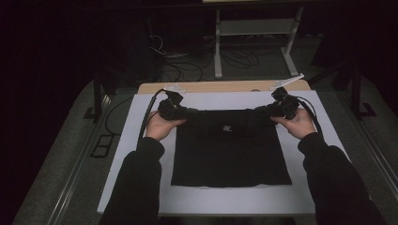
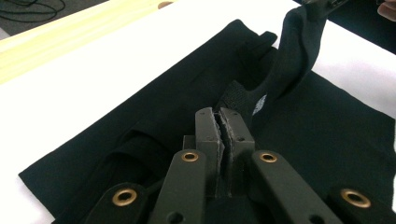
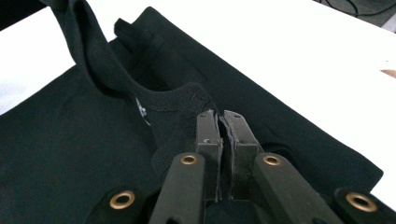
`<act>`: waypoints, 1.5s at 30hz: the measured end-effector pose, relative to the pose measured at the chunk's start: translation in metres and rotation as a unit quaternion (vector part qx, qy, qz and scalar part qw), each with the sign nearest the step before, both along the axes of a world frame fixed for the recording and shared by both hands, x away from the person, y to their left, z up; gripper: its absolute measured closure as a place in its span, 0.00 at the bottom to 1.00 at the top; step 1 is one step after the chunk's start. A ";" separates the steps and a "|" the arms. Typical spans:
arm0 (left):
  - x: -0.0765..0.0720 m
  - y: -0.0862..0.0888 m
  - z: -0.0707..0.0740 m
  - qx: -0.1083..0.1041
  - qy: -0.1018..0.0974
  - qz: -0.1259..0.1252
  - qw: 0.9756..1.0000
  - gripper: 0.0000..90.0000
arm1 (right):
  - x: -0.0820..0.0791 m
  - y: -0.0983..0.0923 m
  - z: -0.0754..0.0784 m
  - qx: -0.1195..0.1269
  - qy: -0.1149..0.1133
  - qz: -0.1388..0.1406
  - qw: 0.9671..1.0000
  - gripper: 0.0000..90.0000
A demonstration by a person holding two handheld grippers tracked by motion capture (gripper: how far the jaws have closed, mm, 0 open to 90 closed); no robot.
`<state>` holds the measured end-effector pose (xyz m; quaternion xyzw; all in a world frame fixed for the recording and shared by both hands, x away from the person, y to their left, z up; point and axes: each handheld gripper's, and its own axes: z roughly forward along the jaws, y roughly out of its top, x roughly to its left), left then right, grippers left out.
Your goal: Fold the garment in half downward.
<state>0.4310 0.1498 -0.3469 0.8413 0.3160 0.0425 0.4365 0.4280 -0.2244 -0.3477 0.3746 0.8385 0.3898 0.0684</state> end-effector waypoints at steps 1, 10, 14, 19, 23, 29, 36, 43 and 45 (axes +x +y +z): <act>0.000 0.000 0.000 0.000 0.000 0.000 1.000 0.95 | -0.002 0.000 0.000 0.002 0.000 0.000 1.000 0.94; -0.009 0.002 0.002 -0.005 -0.003 -0.006 1.000 0.95 | -0.014 -0.007 -0.002 0.009 -0.002 0.002 1.000 0.94; -0.013 0.003 0.000 -0.001 -0.004 -0.010 1.000 0.95 | -0.019 -0.011 -0.005 0.016 0.000 0.003 1.000 0.94; -0.020 0.006 -0.005 -0.003 -0.002 -0.014 1.000 0.95 | -0.027 -0.012 -0.009 0.021 0.000 0.007 1.000 0.94; -0.027 0.008 -0.011 -0.008 0.001 -0.015 1.000 0.95 | -0.033 -0.012 -0.013 0.025 0.001 0.010 1.000 0.94; -0.034 0.014 -0.020 -0.023 0.007 -0.010 1.000 0.95 | -0.040 -0.010 -0.021 0.026 0.006 0.018 0.999 0.94; -0.044 0.015 -0.029 -0.023 0.009 -0.015 1.000 0.95 | -0.050 -0.008 -0.030 0.032 0.012 0.025 0.999 0.94; -0.054 0.017 -0.039 -0.026 0.017 -0.014 0.999 0.95 | -0.059 -0.007 -0.040 0.032 0.017 0.032 0.999 0.94; -0.057 0.017 -0.042 -0.028 0.019 -0.015 0.999 0.95 | -0.062 -0.007 -0.041 0.032 0.020 0.034 0.999 0.94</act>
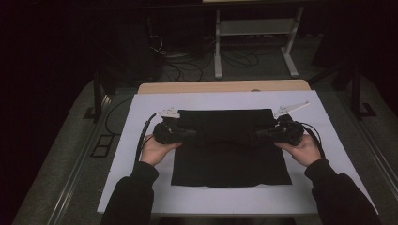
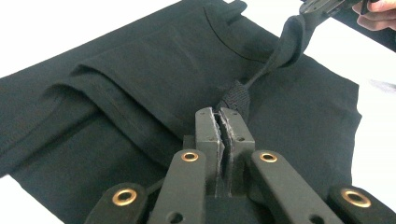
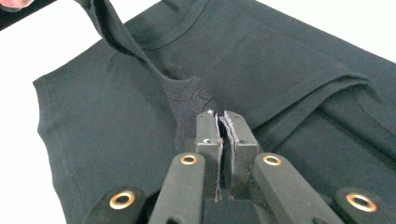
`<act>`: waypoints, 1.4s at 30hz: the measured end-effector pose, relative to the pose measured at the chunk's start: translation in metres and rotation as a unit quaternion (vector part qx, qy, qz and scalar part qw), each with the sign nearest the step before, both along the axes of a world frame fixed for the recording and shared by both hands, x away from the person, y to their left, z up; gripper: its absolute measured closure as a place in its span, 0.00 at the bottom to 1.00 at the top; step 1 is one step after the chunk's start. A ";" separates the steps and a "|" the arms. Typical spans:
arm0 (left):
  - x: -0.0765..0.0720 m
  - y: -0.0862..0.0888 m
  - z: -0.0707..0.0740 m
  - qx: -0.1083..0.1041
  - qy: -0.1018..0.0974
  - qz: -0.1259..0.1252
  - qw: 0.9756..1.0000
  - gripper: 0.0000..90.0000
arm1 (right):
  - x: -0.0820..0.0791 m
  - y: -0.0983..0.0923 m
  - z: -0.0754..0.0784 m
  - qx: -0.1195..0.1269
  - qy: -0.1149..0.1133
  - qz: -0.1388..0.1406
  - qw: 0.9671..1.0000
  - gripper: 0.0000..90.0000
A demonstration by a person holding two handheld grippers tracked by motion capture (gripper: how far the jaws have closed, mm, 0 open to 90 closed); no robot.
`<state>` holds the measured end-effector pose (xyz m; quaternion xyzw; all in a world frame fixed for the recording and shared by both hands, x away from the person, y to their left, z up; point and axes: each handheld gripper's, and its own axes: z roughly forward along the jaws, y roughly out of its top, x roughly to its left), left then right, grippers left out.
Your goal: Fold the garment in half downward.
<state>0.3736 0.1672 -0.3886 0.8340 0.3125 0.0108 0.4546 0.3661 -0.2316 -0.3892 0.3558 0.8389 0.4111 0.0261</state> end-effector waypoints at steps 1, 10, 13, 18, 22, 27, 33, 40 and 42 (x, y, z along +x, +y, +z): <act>-0.002 0.000 -0.002 -0.001 0.001 0.001 1.000 0.95 | -0.002 0.000 -0.001 0.000 0.000 0.002 1.000 0.94; -0.019 0.002 -0.012 -0.003 0.008 -0.010 1.000 0.95 | -0.017 0.001 -0.004 0.002 0.004 0.011 1.000 0.94; -0.025 0.003 -0.015 -0.011 0.012 -0.013 1.000 0.95 | -0.022 0.001 -0.004 -0.001 0.004 0.015 1.000 0.94; -0.034 0.004 -0.021 -0.014 0.016 -0.017 1.000 0.95 | -0.030 0.001 -0.006 0.000 0.006 0.018 1.000 0.94; -0.039 0.005 -0.024 -0.017 0.019 -0.016 1.000 0.95 | -0.036 0.000 -0.007 0.001 0.010 0.019 1.000 0.94; -0.044 0.008 -0.024 -0.020 0.021 -0.016 0.999 0.95 | -0.041 0.000 -0.010 0.000 0.012 0.024 1.000 0.94; -0.052 0.007 -0.026 -0.024 0.019 -0.018 0.999 0.95 | -0.049 0.000 -0.011 0.003 0.013 0.027 1.000 0.94; -0.062 0.007 -0.028 -0.021 0.025 -0.028 0.999 0.95 | -0.060 -0.001 -0.014 0.002 0.019 0.032 0.999 0.94; -0.065 0.007 -0.027 -0.022 0.026 -0.028 0.999 0.95 | -0.062 -0.001 -0.015 0.001 0.020 0.034 0.999 0.94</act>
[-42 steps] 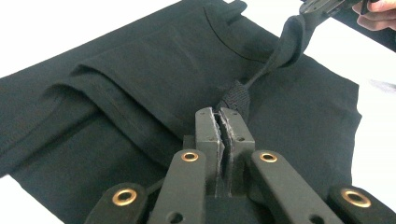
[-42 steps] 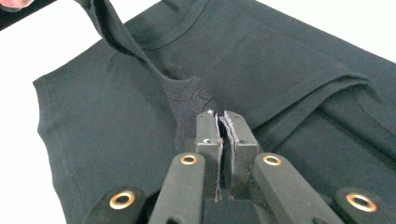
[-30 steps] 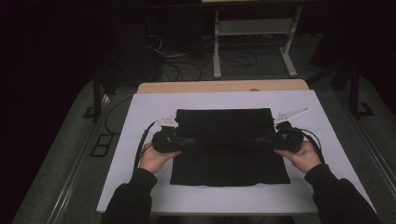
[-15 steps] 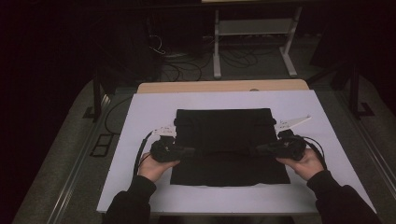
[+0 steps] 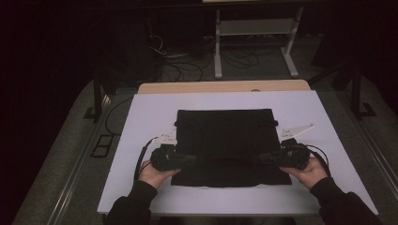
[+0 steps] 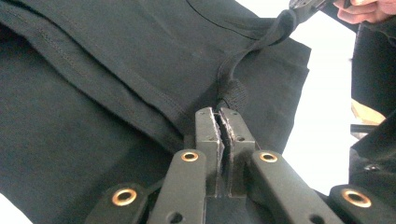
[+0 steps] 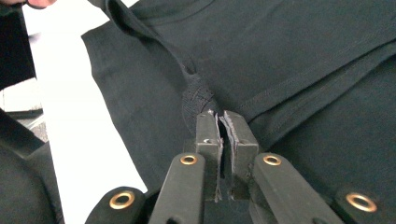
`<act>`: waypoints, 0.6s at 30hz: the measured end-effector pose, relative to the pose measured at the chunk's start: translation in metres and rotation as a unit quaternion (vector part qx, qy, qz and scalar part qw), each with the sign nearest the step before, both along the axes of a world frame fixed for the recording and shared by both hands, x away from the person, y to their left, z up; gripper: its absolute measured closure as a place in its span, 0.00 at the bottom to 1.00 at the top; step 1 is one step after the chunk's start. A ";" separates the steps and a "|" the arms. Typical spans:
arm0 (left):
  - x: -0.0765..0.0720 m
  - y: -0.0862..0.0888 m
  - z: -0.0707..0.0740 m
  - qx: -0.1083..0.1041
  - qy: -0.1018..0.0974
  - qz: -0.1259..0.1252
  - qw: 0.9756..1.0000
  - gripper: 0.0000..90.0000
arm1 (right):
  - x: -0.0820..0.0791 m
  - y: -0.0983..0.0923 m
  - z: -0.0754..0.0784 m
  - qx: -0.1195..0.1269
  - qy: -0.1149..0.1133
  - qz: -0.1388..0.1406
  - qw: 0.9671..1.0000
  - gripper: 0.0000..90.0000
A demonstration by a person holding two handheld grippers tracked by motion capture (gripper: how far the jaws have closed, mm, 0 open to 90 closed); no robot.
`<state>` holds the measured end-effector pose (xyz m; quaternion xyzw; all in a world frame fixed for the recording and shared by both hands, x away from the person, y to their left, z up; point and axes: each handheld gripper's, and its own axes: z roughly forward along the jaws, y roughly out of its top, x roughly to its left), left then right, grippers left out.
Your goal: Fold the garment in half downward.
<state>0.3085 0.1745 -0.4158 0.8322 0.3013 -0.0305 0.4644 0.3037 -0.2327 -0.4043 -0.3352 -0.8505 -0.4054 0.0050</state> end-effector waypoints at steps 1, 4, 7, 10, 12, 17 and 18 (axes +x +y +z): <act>-0.001 0.000 0.000 -0.001 -0.001 -0.002 1.000 0.95 | -0.001 0.000 0.000 0.000 0.000 0.002 1.000 0.94; -0.003 -0.001 0.000 -0.002 0.000 -0.002 1.000 0.95 | -0.005 0.001 -0.001 0.000 0.000 0.006 1.000 0.94; -0.007 -0.003 0.001 0.001 -0.001 -0.008 1.000 0.95 | -0.009 0.001 -0.002 0.000 0.003 0.007 1.000 0.94; -0.013 -0.004 0.001 0.004 0.000 -0.017 1.000 0.95 | -0.014 0.000 -0.003 -0.002 0.008 0.011 1.000 0.94; -0.017 -0.004 0.000 0.005 0.005 -0.020 1.000 0.95 | -0.018 0.000 -0.005 -0.002 0.007 0.014 1.000 0.94; -0.022 -0.007 -0.001 0.011 0.008 -0.031 0.999 0.95 | -0.023 0.002 -0.008 -0.007 0.015 0.021 1.000 0.94; -0.025 -0.008 -0.001 0.014 0.010 -0.035 0.999 0.95 | -0.024 0.002 -0.008 -0.008 0.015 0.023 1.000 0.94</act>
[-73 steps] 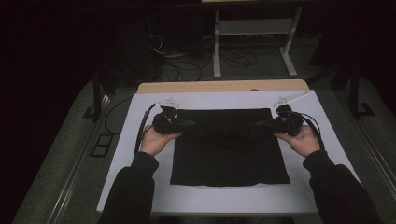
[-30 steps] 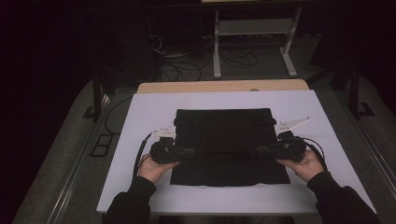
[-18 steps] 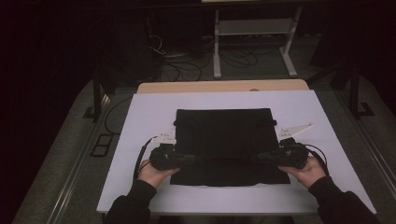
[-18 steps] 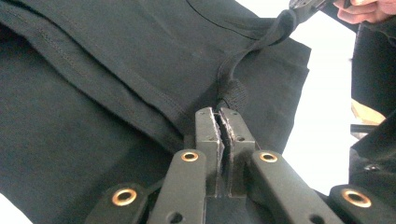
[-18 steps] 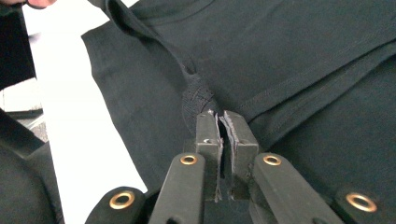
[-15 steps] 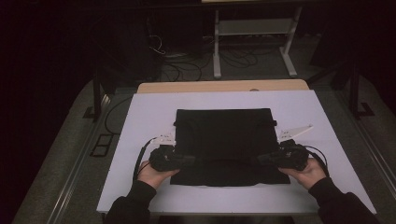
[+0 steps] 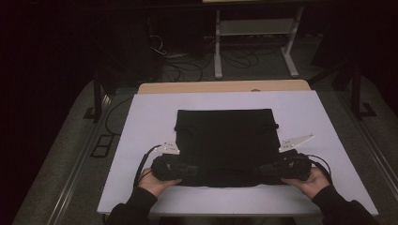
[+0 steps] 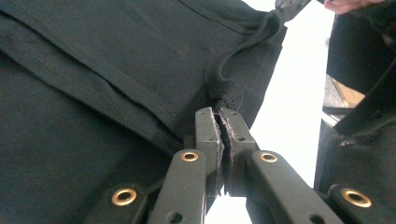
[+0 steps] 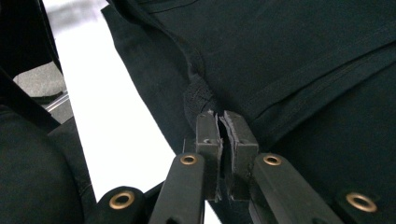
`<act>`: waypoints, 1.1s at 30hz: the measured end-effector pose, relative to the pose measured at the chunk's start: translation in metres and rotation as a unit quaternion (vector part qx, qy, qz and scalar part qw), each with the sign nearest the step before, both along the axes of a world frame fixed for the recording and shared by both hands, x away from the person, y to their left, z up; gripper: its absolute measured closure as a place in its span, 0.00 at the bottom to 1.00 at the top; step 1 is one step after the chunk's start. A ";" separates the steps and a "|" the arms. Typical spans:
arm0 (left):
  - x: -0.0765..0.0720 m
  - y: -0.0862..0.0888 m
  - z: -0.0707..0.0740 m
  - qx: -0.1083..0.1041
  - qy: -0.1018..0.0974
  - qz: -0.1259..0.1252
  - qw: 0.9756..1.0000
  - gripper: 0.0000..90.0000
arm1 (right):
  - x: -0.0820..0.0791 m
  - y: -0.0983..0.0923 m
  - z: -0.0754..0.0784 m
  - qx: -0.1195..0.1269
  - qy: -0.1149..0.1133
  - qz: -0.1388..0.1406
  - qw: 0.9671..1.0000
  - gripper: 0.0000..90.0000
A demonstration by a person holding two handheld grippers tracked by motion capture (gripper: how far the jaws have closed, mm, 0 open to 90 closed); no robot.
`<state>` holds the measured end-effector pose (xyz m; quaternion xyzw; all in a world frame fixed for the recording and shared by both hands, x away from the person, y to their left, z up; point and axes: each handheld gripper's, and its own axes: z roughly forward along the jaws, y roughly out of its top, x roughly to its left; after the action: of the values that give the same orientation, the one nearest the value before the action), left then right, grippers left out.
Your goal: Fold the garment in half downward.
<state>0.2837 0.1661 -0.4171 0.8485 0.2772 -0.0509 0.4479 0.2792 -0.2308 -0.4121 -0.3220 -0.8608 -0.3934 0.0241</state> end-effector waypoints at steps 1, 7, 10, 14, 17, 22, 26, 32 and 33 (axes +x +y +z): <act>0.000 0.000 0.000 0.000 0.000 0.000 1.000 0.95 | 0.000 0.000 0.000 0.000 0.000 0.000 1.000 0.94; -0.007 0.000 -0.001 0.006 0.006 -0.009 1.000 0.95 | -0.007 -0.001 0.001 0.002 0.003 0.006 1.000 0.94; -0.010 0.001 -0.001 0.008 0.008 -0.015 1.000 0.95 | -0.012 -0.001 0.001 0.002 0.008 0.009 1.000 0.94; -0.013 0.001 -0.002 0.015 0.011 -0.021 1.000 0.95 | -0.018 -0.001 0.000 0.000 0.010 0.018 1.000 0.94; -0.014 0.001 -0.003 0.021 0.012 -0.027 0.999 0.95 | -0.021 0.001 -0.001 -0.004 0.012 0.021 1.000 0.93; -0.015 0.000 -0.004 0.025 0.016 -0.033 0.999 0.95 | -0.023 0.001 -0.003 -0.010 0.017 0.022 1.000 0.93; -0.016 0.000 -0.005 0.030 0.020 -0.037 0.999 0.95 | -0.023 0.001 -0.003 -0.012 0.017 0.025 0.999 0.93; -0.017 -0.002 -0.008 0.040 0.030 -0.042 0.998 0.94 | -0.025 0.003 -0.006 -0.021 0.023 0.029 0.999 0.93; -0.017 -0.002 -0.008 0.042 0.031 -0.041 0.998 0.94 | -0.025 0.003 -0.006 -0.021 0.023 0.029 0.999 0.93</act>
<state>0.2664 0.1640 -0.4251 0.8751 0.2575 -0.0836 0.4011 0.2537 -0.2275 -0.4181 -0.3066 -0.8769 -0.3670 0.0486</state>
